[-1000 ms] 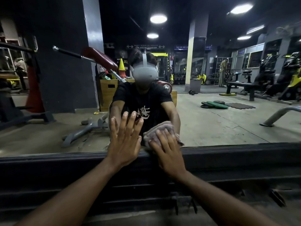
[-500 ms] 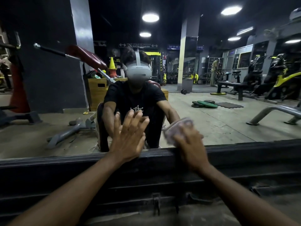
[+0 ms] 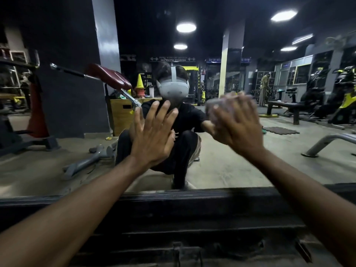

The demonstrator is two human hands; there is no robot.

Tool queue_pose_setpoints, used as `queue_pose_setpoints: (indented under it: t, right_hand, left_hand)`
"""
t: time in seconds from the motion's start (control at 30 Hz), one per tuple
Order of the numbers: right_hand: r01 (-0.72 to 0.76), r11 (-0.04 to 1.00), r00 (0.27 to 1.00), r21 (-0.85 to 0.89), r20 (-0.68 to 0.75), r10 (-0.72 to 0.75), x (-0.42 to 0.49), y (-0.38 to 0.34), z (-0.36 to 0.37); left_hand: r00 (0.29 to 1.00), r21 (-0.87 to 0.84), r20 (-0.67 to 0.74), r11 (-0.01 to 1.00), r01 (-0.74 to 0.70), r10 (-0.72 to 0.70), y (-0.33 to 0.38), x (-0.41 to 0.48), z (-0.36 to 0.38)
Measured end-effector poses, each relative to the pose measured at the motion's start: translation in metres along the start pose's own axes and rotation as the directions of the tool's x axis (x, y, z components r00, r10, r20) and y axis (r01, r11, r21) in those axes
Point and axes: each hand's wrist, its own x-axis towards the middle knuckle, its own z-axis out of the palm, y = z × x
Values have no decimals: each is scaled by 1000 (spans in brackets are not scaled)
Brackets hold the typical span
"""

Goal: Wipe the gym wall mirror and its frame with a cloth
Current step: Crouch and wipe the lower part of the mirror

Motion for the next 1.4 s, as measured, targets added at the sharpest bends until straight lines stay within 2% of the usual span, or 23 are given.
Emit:
queue_pose_setpoints:
  t: [0.03,0.1,0.17,0.23,0.3,0.37,0.4,0.47,0.53,0.57,0.6,0.67,0.73,0.8,0.83,0.9,0.97,1.03,1.13,1.2,1.27,1.33,1.4]
  right_hand:
    - [-173,985,983,17,-60,174,13,11,-4]
    - [-507,848,843,155,-117,526,43,12,-3]
    - [-590,779,785,213,-72,615,59,-15,5]
    - [-409,881,903,237,-31,428,49,-43,16]
    - [-73,973,997,218,-17,79,21,-55,25]
    - [147,973,989,177,-13,-147,2,-36,24]
    - [136,979,991,150,-24,-134,-4,-20,24]
    - [-164,983,981,76,-88,171,-16,14,19]
    - [-580,791,777,192,-162,609,-24,34,10]
    - [-692,669,653,271,-158,740,-24,28,9]
    - [-727,617,606,302,-139,783,-25,14,9]
    - [-639,713,725,288,-84,683,-33,-24,19]
    - [-432,859,897,275,29,441,-70,-63,36]
    - [-205,948,977,243,101,185,-115,-67,40]
    - [-158,962,985,222,110,136,-132,-57,37]
    - [-299,928,952,224,130,276,-153,-36,24]
    - [-546,795,836,265,107,539,-161,-30,15]
    - [-681,684,729,262,160,665,-166,-60,17]
    - [-565,777,823,276,260,506,-183,-110,29]
    - [-419,862,899,284,262,351,-193,-102,26]
    - [-362,902,916,236,269,297,-188,-68,15]
    - [-569,807,819,158,200,538,-171,-26,4]
    - [-826,545,554,147,33,832,-145,9,-3]
  left_hand:
    - [1000,-4,10,1000,13,-13,1,12,-2]
    - [998,-1,31,999,52,-52,4,28,-6]
    - [995,-9,42,996,86,-86,8,30,-8]
    - [994,-10,49,995,97,-96,15,26,-7]
    - [995,-5,59,996,87,-86,21,20,-7]
    - [994,14,78,997,76,-77,25,15,-4]
    - [994,36,83,997,67,-70,27,13,-1]
    - [996,48,88,999,4,-8,33,8,3]
    - [993,11,82,996,-88,87,43,4,7]
    - [990,1,74,992,-124,124,48,1,10]
    - [989,-8,66,991,-134,134,55,-4,15]
    - [994,-20,49,995,-99,100,65,-19,20]
    - [994,-64,40,993,-100,103,71,-47,27]
    - [985,-84,59,984,-157,162,71,-76,34]
    - [980,-88,71,980,-180,187,72,-87,38]
    - [979,-88,83,980,-177,184,71,-96,41]
    - [984,-107,70,982,-153,161,72,-94,42]
    - [985,-132,58,979,-155,164,78,-90,43]
    - [985,-144,43,977,-159,167,89,-83,46]
    - [987,-131,51,981,-143,151,95,-80,47]
    - [991,-125,57,985,-115,123,101,-78,46]
    - [990,-146,33,980,-133,140,107,-69,41]
    - [987,-150,3,976,-160,162,115,-45,36]
